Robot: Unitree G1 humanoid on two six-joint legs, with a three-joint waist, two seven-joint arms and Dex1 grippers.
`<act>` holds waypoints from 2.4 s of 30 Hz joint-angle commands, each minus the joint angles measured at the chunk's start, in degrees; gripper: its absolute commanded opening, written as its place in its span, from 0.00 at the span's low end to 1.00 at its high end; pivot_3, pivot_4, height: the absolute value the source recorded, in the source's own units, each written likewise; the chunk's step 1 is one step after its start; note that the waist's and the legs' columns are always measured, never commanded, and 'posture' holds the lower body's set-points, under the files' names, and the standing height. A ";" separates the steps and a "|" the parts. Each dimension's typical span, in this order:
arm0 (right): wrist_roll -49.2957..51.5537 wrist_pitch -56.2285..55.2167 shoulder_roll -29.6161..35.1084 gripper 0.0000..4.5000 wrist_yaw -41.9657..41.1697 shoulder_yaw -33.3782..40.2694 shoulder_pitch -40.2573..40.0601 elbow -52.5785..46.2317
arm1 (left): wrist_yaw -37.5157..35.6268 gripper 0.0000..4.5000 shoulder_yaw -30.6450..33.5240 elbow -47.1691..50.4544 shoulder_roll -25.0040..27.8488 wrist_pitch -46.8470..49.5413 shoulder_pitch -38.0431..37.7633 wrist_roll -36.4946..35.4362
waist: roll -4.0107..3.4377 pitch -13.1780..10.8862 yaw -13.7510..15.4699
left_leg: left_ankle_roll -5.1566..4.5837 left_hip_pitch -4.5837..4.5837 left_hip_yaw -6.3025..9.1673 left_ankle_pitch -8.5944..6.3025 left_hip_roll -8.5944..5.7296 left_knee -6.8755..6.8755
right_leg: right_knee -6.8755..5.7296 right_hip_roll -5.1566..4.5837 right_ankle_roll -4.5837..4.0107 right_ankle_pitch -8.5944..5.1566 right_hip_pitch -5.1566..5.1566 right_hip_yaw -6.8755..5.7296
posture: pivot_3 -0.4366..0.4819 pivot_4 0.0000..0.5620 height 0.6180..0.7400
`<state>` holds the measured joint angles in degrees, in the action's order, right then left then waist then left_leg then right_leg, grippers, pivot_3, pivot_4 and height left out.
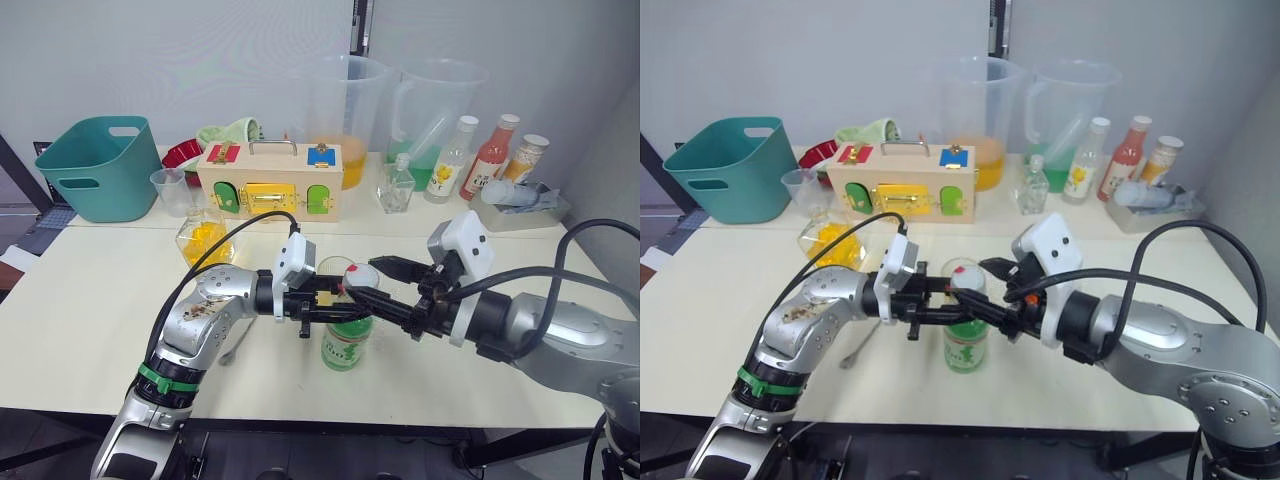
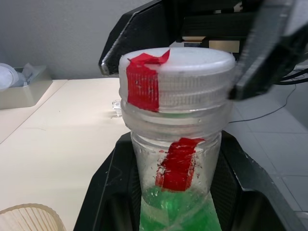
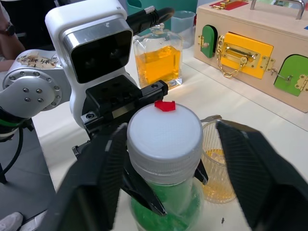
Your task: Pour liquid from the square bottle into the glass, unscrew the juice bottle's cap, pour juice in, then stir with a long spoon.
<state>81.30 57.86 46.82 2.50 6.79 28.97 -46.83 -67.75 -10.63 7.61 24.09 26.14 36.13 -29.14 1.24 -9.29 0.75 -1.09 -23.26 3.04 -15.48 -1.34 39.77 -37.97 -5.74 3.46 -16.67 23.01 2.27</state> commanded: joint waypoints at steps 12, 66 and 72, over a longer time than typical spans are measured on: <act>-15.55 -7.25 5.93 0.37 -30.17 -8.06 2.33 7.57 | 1.91 0.33 -1.74 3.02 1.03 -0.14 -2.93 1.74 | -0.01 0.00 -0.26 | -0.04 0.43 -0.01 -0.02 0.05 -0.03 | 0.32 0.15 0.00 0.00 -0.55 -0.02 | 0.48 0.27 1.00; -58.60 -23.21 -4.40 0.35 -35.14 2.48 6.25 52.83 | 7.09 0.33 -1.11 6.71 1.42 1.20 -3.69 0.19 | -0.02 0.01 0.05 | 0.04 -0.02 -0.15 0.01 0.03 -0.03 | -0.04 -0.04 0.02 0.01 0.10 0.12 | 0.48 0.27 1.00; -60.39 -21.04 -9.68 0.35 -25.94 5.62 0.28 50.99 | 7.39 0.33 -0.80 7.14 1.70 2.01 -4.06 -0.20 | -0.05 0.02 -0.11 | 0.06 -0.04 -0.18 0.03 -0.02 -0.03 | -0.08 -0.05 0.05 0.03 0.13 0.14 | 0.48 0.27 1.00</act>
<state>21.35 36.66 37.42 -25.96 9.55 29.54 7.11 -60.56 -10.28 14.19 25.68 27.27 32.72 -29.40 1.20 -9.27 0.64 -1.02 -23.26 2.88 -15.45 -1.34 39.74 -38.05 -5.74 3.50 -16.65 23.11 2.40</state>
